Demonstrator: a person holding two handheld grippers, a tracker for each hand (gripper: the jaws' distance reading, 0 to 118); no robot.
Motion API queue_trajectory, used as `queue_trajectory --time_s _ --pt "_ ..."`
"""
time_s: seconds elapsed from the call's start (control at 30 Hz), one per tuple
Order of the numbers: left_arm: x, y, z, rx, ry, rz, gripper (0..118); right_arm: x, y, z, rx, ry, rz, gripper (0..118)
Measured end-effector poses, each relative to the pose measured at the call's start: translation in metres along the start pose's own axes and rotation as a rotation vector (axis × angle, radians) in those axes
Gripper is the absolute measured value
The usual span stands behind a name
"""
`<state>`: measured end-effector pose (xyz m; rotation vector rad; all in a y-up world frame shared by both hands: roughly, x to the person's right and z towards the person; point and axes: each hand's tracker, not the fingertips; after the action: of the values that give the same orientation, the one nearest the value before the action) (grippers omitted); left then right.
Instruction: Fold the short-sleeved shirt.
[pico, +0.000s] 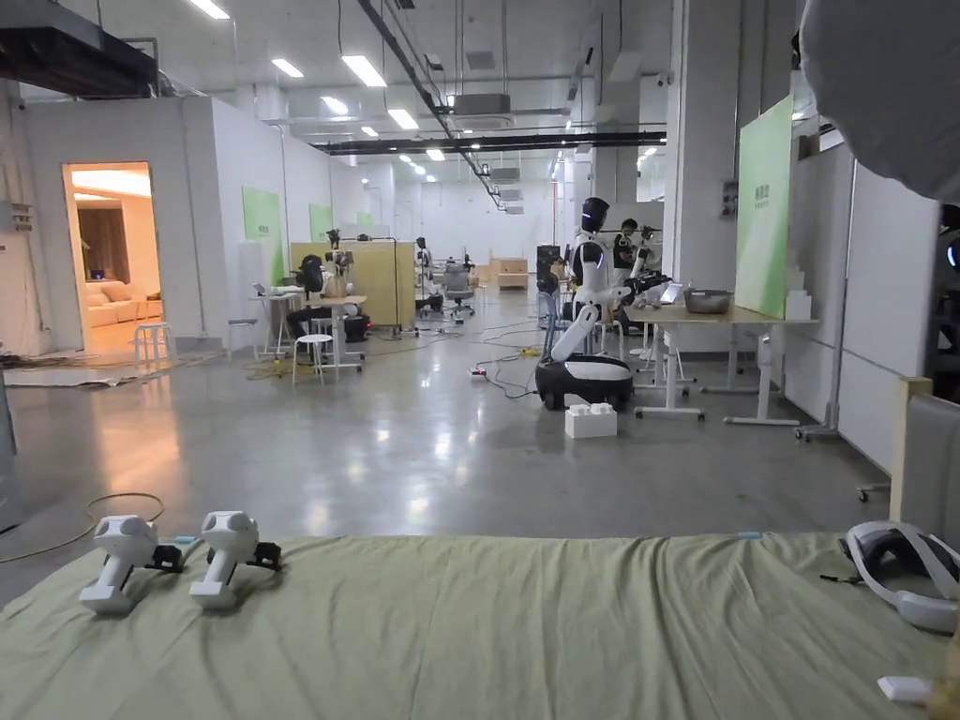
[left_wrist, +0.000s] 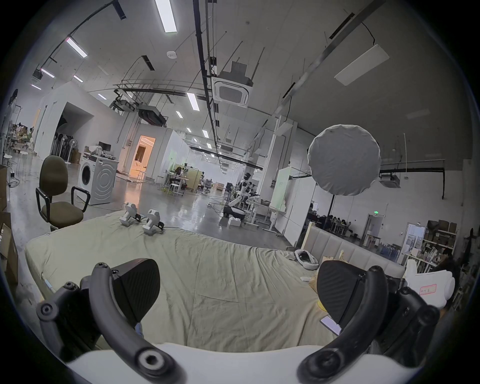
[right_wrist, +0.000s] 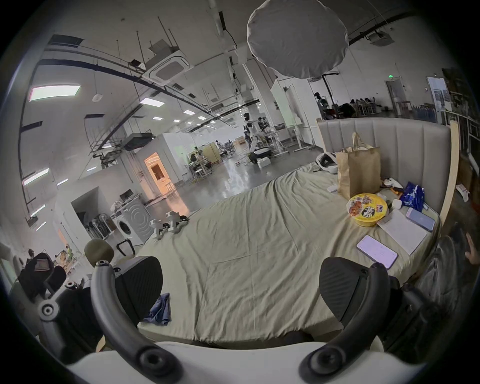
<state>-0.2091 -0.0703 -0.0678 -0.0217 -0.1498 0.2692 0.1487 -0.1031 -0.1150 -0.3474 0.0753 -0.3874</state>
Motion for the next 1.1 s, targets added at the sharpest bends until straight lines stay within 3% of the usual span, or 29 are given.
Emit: queue_trajectory --time_s 0.27,0.53,0.63,0.7,0.9,1.1 --pt "-0.002 -0.001 -0.001 -0.018 -0.012 0.014 118 -0.011 -0.001 -0.006 -0.034 -0.137 0.035 118" --pt "0.0 -0.003 -0.004 -0.033 -0.02 0.01 118 -0.008 -0.007 -0.011 -0.056 -0.091 0.025 118" --pt "0.001 -0.004 -0.005 -0.04 -0.022 0.011 118 -0.011 -0.007 -0.015 -0.051 -0.199 0.045 118" --pt "0.001 -0.004 -0.005 -0.037 -0.024 0.007 118 -0.012 -0.007 -0.017 -0.037 -0.207 0.084 118" --pt "0.001 -0.004 -0.008 -0.038 -0.029 0.011 118 -0.007 -0.007 -0.019 -0.044 -0.098 0.042 118" --pt "0.007 -0.011 -0.012 -0.035 0.044 -0.074 118 -0.001 -0.012 -0.017 -0.015 0.096 0.113 118"
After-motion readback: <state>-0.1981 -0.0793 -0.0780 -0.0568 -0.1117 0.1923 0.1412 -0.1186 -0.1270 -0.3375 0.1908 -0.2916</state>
